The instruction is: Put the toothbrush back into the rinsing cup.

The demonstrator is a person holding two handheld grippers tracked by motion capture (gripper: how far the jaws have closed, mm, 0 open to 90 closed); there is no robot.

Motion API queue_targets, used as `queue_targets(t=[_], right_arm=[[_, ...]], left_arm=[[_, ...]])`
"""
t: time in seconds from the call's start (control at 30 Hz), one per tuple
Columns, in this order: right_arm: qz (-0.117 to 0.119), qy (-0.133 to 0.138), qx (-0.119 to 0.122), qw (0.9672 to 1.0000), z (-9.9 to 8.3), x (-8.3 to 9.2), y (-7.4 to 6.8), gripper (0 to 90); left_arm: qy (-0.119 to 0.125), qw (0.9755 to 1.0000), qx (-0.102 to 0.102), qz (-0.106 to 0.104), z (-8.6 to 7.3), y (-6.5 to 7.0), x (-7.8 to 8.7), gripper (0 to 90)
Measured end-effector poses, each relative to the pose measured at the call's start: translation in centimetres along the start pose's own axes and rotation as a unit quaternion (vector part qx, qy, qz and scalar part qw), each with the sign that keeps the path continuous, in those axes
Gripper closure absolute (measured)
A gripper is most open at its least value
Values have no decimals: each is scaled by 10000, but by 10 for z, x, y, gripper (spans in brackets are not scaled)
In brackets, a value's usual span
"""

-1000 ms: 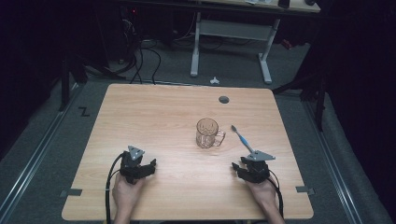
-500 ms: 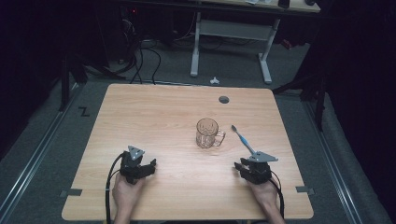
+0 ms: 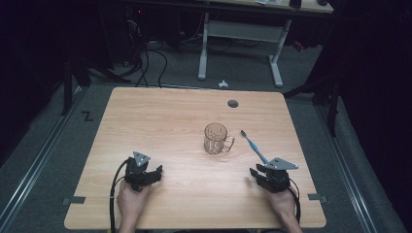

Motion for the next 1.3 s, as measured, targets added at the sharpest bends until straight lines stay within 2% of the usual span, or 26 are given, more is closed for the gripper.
queue_targets(t=[0.37, 0.7, 1.03, 1.3], right_arm=[[-125, 125, 44, 9998, 15, 13, 10, 644], [-186, 136, -23, 9997, 16, 21, 24, 643], [-168, 18, -126, 9998, 15, 15, 33, 635], [-176, 1, -48, 9998, 25, 13, 37, 632]], left_arm=[[-3, 10000, -7, 0, 0, 0, 0, 262], [-3, 10000, -5, 3, 0, 0, 0, 263], [-3, 10000, -4, 4, 0, 0, 0, 263], [-2, 10000, -2, 8, 0, 0, 0, 263]])
Point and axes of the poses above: each handheld gripper's, and its own axes: x roughly backward along the jaws, z roughly out of its top, y roughly to its right, the point moved 9 cm from there along -x, roughly forward along the jaws
